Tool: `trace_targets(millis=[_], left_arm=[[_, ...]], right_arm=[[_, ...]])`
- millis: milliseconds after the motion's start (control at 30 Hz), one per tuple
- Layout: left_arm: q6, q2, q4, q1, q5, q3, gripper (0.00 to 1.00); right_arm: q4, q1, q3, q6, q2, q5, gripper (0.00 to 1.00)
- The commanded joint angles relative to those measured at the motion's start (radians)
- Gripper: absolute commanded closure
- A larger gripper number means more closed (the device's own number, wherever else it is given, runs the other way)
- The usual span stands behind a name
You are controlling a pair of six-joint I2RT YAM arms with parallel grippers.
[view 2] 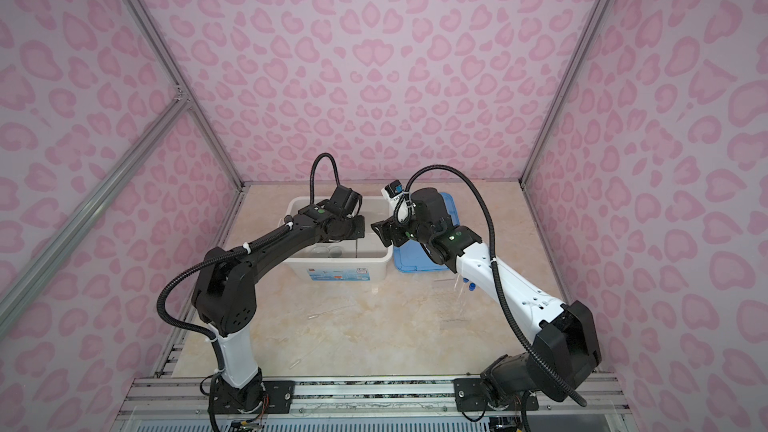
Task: Organize the chemistry lab equipment
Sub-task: 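Carry the tweezers over the bin with left gripper while right gripper approaches, then lower the tweezers into the bin and open the left gripper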
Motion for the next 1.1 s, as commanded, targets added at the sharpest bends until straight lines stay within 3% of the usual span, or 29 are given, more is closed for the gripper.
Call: trace_targets(millis=[0, 133, 800, 1067], left_arm=[[0.019, 0.036, 0.051, 0.007, 0.021, -0.001, 0.97], [0.047, 0.066, 0.058, 0.011, 0.050, 0.005, 0.97], [0.062, 0.092, 0.087, 0.014, -0.026, -0.063, 0.97], [0.061, 0.115, 0.093, 0.014, -0.038, -0.078, 0.88]], right_arm=[[0.011, -0.001, 0.011, -0.028, 0.022, -0.066, 0.15], [-0.005, 0.001, 0.031, -0.053, 0.048, -0.114, 0.17], [-0.061, 0.019, 0.081, -0.078, 0.108, -0.090, 0.17], [-0.059, 0.025, 0.080, -0.074, 0.113, -0.077, 0.18]])
